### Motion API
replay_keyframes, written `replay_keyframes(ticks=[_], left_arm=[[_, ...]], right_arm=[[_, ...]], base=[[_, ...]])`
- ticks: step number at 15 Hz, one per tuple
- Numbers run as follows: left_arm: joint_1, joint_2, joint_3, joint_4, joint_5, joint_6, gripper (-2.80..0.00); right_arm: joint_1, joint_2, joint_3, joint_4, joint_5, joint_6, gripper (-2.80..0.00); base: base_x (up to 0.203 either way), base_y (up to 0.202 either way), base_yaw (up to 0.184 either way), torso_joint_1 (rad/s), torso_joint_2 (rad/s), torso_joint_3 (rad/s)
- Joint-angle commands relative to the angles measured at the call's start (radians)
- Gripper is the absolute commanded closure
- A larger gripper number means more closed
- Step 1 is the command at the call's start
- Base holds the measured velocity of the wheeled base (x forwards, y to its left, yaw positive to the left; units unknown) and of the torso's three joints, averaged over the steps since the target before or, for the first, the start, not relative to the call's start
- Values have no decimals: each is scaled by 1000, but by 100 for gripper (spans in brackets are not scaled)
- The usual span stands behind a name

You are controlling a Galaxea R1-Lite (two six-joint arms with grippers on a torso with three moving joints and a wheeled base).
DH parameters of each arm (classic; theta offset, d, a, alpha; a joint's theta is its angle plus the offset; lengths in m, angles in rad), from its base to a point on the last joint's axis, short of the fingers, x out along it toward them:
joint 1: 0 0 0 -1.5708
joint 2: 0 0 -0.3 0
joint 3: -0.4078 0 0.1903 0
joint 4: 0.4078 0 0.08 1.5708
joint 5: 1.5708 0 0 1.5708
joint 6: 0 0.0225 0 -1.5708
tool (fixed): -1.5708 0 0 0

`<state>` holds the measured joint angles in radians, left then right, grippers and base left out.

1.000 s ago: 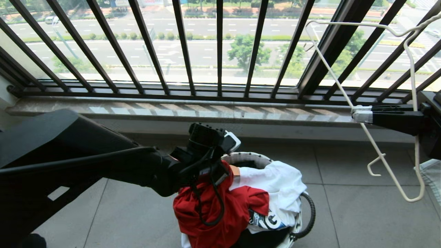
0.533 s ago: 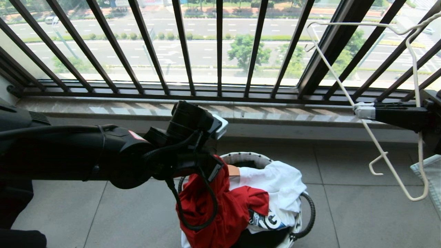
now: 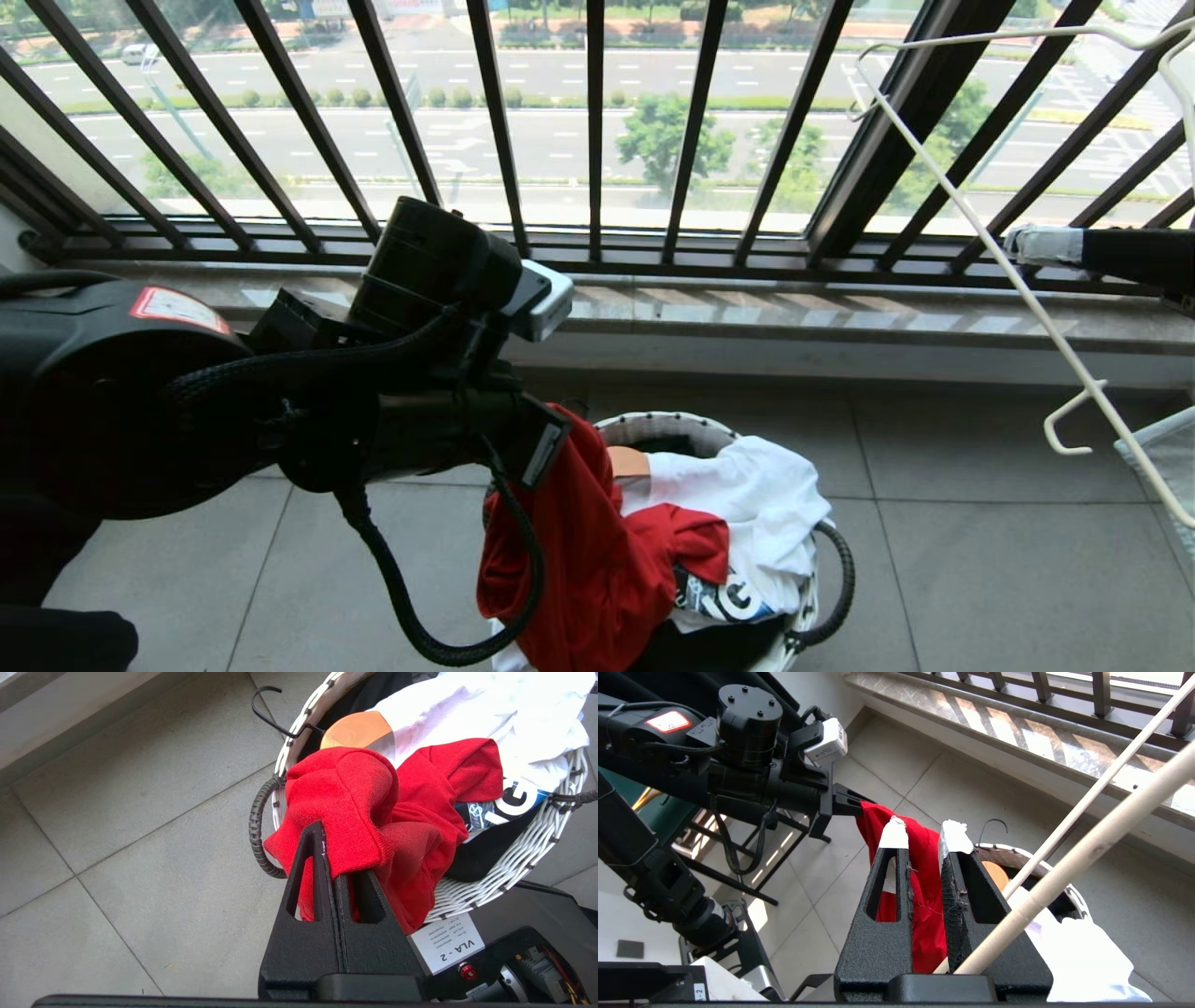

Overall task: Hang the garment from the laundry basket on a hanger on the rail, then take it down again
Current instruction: Pick up clothes from the basket

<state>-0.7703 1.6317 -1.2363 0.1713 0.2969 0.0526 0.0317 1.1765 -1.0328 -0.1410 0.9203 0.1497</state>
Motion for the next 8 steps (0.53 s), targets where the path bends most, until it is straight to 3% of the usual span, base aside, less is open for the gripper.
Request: replay_keyframes(ticks=[1,4,8], left_arm=[[-22,-58,-30,57,84,-15,0],[-58,-89,-54,85,119,-109,0],[-63,-111,-36,86,117,-119,0]], right_arm=[[1,-44,-3,10,5,23,0],[1,-55,-4,71,3,25,0],[1,-72,-1,112,0,27,0]], base=[[0,0,0,0,0,0],[0,0,0,0,0,0],[0,0,0,0,0,0]])
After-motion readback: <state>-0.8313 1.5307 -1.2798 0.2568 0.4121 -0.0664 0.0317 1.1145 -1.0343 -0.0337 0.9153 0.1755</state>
